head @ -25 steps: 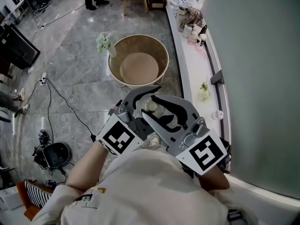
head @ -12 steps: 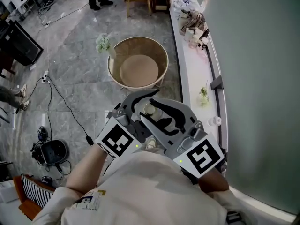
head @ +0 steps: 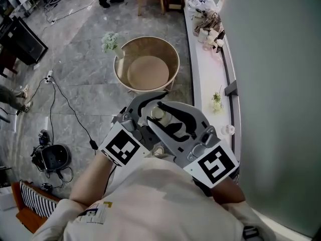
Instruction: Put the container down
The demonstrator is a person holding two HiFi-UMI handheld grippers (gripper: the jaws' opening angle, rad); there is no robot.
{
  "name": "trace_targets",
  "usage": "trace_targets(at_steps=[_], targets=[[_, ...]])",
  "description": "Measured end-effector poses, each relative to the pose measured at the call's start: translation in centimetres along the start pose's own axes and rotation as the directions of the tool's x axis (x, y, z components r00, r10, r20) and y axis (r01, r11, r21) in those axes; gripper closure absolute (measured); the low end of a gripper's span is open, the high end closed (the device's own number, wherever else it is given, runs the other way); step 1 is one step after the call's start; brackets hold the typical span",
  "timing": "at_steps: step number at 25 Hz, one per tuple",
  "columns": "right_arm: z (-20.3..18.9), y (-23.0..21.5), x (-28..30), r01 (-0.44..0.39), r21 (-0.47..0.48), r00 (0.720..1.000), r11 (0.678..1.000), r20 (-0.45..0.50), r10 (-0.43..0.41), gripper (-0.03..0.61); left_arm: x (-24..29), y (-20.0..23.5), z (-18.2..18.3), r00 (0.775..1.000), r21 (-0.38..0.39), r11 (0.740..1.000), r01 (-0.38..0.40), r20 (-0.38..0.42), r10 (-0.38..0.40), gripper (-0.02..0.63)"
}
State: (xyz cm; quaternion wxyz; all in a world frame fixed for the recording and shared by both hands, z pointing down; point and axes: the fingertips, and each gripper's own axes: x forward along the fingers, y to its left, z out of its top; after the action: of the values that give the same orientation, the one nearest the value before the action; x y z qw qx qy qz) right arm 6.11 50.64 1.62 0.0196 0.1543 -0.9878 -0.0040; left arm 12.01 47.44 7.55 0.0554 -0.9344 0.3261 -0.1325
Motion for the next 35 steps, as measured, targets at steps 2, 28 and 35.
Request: trace_targets(at_steps=[2,28,35], targets=[[0.0,0.0,0.0,0.001,-0.008,1.000,1.000,-0.001,-0.001,0.442,0.0,0.0,0.1,1.000,0.022,1.000,0.003,0.002,-0.003,0.259],[-3.7,-14.8,9.8,0.202,0.027,0.977,0.979,-0.070,-0.200,0.442,7.7,13.8,-5.0,0.981,0.003,0.982,0.191,0.039,-0.191,0.258],[-2.9,-20.9,16.2,0.233,0.020,0.970,0.972,-0.074,-0.231,0.442,9.1,22.3,-5.7,0.974,0.023,0.974,0.223,0.043,-0.224,0.259]])
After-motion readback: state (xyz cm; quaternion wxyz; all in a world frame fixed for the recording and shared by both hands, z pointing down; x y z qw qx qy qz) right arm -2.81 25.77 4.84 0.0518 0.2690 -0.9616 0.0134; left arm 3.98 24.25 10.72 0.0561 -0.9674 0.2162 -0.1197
